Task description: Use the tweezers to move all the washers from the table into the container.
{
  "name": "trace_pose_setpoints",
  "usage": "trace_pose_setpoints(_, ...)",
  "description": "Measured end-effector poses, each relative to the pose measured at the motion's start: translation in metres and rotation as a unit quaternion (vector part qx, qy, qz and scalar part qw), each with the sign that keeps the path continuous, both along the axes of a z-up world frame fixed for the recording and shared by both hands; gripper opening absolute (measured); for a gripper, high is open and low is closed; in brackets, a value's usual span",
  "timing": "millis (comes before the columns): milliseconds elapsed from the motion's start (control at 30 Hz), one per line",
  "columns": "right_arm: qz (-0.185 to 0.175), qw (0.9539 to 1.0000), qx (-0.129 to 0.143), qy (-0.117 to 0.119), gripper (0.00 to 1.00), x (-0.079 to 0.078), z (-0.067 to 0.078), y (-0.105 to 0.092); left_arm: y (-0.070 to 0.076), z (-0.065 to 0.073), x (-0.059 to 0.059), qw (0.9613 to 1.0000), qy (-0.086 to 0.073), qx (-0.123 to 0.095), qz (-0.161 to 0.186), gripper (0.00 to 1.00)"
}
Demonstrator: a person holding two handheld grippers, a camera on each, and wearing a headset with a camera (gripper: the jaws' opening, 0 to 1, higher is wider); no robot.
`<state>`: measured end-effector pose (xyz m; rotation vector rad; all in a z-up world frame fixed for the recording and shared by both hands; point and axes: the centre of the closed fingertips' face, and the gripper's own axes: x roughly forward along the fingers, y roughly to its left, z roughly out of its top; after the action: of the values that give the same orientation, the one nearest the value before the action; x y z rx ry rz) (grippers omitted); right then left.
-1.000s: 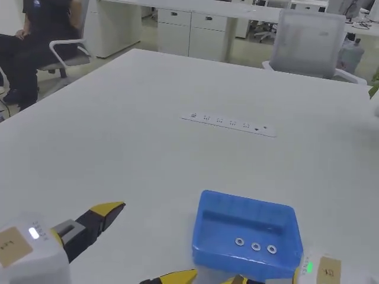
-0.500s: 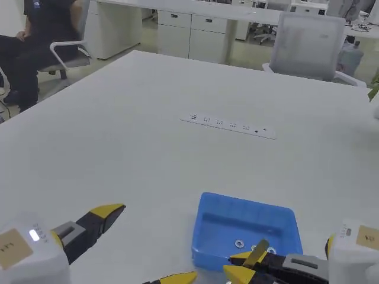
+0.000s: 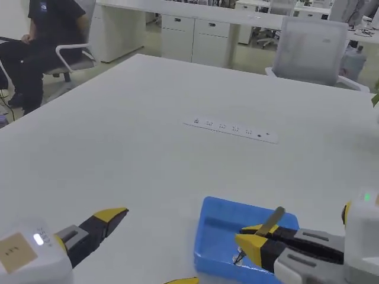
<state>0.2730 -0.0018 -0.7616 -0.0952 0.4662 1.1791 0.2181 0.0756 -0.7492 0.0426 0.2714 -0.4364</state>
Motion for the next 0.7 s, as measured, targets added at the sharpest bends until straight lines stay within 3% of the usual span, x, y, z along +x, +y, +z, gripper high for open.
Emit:
trace_pose_setpoints(433, 0.002, 0.9996, 0.014, 0.024, 0.03, 0.028, -0.002, 0.009, 0.003, 0.001, 0.002, 1.0000, -0.003, -0.004, 0.006, 0.77)
trace_pose_setpoints(700, 0.009, 0.9995, -0.004, 0.029, 0.03, 0.038, -0.016, 0.012, 0.004, 0.002, 0.002, 0.9999, -0.004, -0.006, 0.008, 0.76)
